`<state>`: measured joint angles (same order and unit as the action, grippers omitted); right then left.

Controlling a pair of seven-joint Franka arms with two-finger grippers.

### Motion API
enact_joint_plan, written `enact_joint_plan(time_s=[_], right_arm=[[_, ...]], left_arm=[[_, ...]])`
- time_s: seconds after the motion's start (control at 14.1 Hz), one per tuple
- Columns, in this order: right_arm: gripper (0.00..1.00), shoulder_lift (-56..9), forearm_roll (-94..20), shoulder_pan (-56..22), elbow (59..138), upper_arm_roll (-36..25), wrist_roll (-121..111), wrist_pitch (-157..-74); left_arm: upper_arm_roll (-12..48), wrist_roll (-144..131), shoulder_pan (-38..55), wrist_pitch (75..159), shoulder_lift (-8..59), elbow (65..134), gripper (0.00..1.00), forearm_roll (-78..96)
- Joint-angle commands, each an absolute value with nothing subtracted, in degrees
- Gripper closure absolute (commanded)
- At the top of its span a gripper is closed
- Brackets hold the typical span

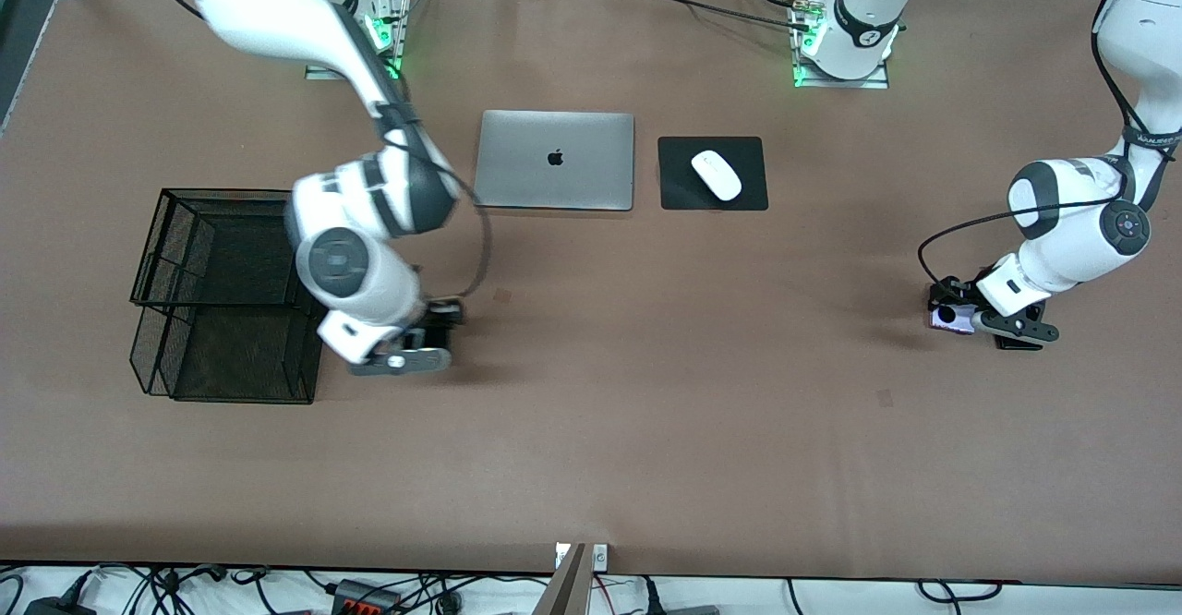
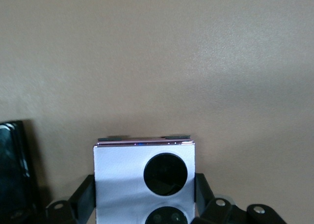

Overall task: Place phones with both arms
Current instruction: 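Open the right gripper over the basket while the left gripper carries the phone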

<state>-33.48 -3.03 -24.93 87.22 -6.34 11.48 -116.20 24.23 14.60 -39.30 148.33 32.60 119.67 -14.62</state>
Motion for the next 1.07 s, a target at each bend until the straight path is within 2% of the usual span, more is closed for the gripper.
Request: enact_joint_plan(time_s=[0.0, 0.14, 0.43, 0.64, 1.0], right_arm=[[0.59, -23.40, -2.72, -21.46, 96.14, -5.45, 5.65, -113.93], [0.59, -20.41, -2.64, -18.65, 95.98, -5.45, 2.92, -109.10], [0.59, -16.71, -2.64, -13.19, 96.15, -5.45, -2.45, -101.62], [0.59, -15.56, -2.46, -9.50, 98.16, -5.45, -4.22, -98.61], [0.58, -15.56, -1.49, -5.98, 104.05, -5.54, -4.13, -103.00]], left_arm=[[29.33, 5.84, -39.46, 140.04, 30.15, 118.31, 0.43, -15.73], [34.42, -2.50, -39.46, 132.06, 28.48, 115.94, 0.43, -15.73], [44.72, -21.04, -37.28, 117.09, 28.74, 106.89, 0.43, -15.73], [45.26, -37.13, -27.28, 116.10, 31.19, 101.01, 0.43, -14.86], [44.91, -63.23, -10.49, 116.19, 43.31, 84.76, 0.43, -13.01]])
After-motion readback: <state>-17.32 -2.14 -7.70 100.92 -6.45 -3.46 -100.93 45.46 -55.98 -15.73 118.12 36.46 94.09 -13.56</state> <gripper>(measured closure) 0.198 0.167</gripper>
